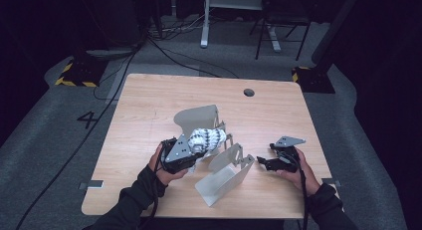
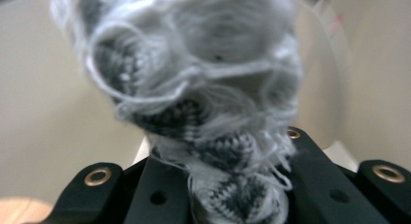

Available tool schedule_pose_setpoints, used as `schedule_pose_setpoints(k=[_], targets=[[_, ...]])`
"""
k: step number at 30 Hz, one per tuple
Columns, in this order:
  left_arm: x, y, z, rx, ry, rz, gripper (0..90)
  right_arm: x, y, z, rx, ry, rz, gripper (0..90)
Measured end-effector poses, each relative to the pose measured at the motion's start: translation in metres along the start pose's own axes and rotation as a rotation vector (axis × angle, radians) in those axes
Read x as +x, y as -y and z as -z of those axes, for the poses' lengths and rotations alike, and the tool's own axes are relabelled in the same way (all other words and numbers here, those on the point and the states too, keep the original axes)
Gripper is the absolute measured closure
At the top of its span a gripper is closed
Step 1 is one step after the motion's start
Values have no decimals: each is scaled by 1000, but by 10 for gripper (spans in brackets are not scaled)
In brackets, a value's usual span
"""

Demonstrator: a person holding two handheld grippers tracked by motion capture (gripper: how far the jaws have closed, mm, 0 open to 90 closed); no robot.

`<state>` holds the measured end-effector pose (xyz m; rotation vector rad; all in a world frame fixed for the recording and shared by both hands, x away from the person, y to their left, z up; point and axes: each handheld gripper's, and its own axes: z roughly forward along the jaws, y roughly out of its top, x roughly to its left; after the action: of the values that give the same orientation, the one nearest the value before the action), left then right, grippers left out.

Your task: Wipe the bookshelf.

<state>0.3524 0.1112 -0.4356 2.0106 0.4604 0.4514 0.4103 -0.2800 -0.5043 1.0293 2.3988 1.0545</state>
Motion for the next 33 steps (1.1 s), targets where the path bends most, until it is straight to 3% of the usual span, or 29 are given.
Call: schedule_pose_setpoints(k=[3,9,11,14,18,22,25,29,33], targets=[[2,5,-9,72,-25,-4,773,0,0,0,-1,0,0,183],[-1,20,-33,224,-15,-2,774,0,0,0,-2,-2,-2,183],[-2,25,-42,264,2,-1,774,0,0,0,0,0,-1,183],[-2,28,-49,287,13,-1,774,0,0,0,0,0,-1,183],[-3,20,-46,236,6,-15,774,0,0,0,-2,-3,0,180],[-2,-2,-29,121,-21,-31,774,0,0,0,-2,-3,-1,179],[3,-16,-14,24,-51,-10,772,0,0,0,-1,-4,-2,178],[7,-27,6,-62,-80,-3,772,0,0,0,-1,-4,-2,179],[9,-31,20,-100,-75,15,774,0,0,0,0,-5,2,178]])
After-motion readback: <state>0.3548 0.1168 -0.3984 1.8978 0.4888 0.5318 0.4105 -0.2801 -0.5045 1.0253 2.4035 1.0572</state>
